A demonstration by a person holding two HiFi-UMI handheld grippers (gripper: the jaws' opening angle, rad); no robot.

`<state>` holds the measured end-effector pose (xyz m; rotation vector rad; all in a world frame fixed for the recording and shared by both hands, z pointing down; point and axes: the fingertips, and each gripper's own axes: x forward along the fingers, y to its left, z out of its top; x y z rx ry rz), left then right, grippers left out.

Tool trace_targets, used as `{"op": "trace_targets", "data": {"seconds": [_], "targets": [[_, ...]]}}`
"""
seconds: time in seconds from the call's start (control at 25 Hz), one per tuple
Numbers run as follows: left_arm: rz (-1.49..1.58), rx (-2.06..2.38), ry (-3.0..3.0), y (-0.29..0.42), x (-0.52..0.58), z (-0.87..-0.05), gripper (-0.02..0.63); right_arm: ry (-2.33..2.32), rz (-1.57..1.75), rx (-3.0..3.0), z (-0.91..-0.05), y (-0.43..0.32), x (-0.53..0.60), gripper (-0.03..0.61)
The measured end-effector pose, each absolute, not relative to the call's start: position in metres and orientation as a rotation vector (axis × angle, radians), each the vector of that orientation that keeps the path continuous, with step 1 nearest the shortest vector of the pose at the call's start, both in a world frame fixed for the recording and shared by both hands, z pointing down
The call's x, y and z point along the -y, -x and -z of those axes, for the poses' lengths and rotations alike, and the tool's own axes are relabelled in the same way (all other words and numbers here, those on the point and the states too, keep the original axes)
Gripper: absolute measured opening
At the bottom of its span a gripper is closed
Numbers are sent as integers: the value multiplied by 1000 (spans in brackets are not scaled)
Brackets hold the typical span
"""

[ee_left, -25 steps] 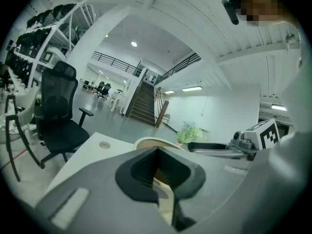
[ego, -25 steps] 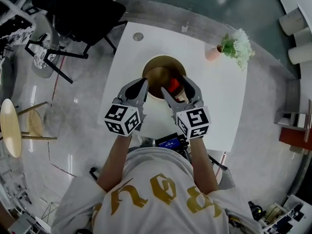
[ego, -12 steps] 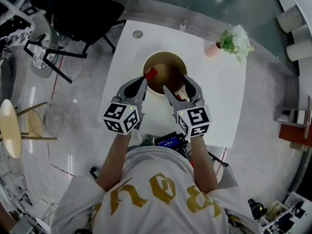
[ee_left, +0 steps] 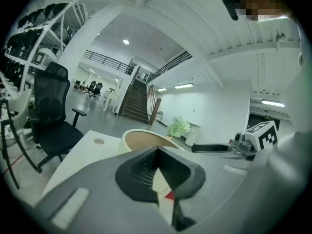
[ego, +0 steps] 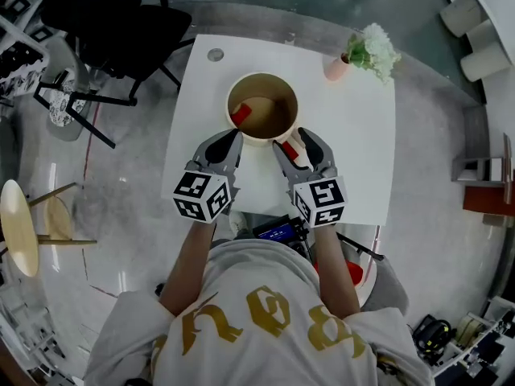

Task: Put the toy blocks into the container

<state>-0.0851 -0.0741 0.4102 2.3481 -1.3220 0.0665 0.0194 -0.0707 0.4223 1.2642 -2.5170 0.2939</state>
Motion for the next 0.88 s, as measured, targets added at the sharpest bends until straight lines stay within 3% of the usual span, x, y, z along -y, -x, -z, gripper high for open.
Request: {"op": "trace_targets", "data": {"seconds": [0.88], "targets": [[-163, 1184, -2441, 63, 32, -428, 1, -1369, -386, 2388, -449, -48, 23, 273]]}}
